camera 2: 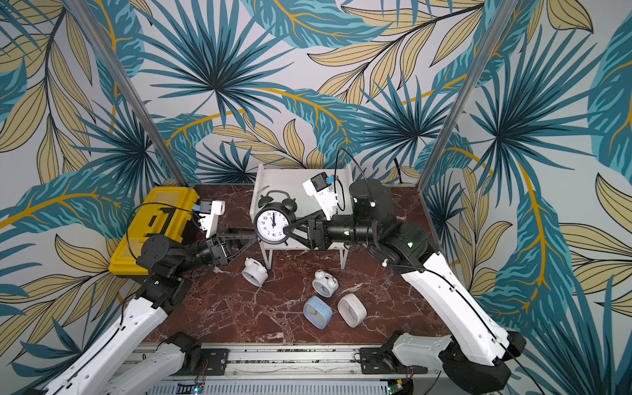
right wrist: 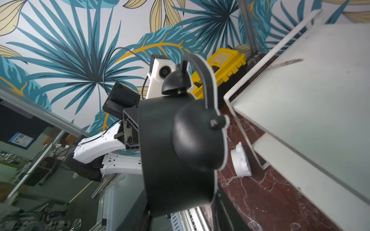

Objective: Place the alarm clocks on the shelf by style
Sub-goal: Place the alarm on the shelf.

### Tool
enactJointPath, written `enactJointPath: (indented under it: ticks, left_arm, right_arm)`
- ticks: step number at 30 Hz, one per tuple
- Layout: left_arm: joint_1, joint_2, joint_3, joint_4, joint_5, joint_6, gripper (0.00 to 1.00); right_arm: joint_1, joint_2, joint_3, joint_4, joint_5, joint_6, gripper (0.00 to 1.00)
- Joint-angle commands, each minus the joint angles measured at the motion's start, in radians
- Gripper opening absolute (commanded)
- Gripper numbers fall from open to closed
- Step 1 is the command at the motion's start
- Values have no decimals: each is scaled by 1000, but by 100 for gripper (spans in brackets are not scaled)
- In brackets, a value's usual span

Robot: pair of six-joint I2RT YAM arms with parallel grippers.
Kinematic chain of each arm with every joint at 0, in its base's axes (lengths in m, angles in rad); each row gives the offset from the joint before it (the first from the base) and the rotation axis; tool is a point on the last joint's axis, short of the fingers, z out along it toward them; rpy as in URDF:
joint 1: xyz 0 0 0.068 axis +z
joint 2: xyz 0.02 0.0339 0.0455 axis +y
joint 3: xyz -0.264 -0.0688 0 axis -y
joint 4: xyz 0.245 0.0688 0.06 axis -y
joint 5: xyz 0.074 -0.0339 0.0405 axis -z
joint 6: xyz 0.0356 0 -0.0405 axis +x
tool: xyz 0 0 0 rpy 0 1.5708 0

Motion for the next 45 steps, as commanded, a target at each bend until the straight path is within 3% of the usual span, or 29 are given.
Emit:
enactJointPath:
  ticks: [1,3,6,10,17,23,29,45]
  left_arm:
    - [16,-118,57,-397,-259,195,93]
    - [17,-192,40,-514,-391,241,93]
    - [17,-251,6,-571,-462,220,85]
    - [17,-307,-45,-564,-480,143,83]
    - [18,-315,-101,-542,-478,121,83]
    - [18,-254,-109,-491,-482,133,82]
    - [18,-179,-100,-435,-455,144,80]
    - [18,-137,-158,-329,-426,92,75]
  right_arm:
    - [-10,44,68,-35,156,-105,15]
    - [-17,85,115,-16,169,-131,15]
    - [-44,142,167,12,192,-177,15]
    - [-90,204,203,58,187,-263,16]
    - [-212,424,418,-38,-95,-406,20]
    - [-221,615,649,-176,-59,-495,20]
    - [-243,677,686,-180,-62,-527,22]
    - [-253,720,686,-175,-126,-494,24]
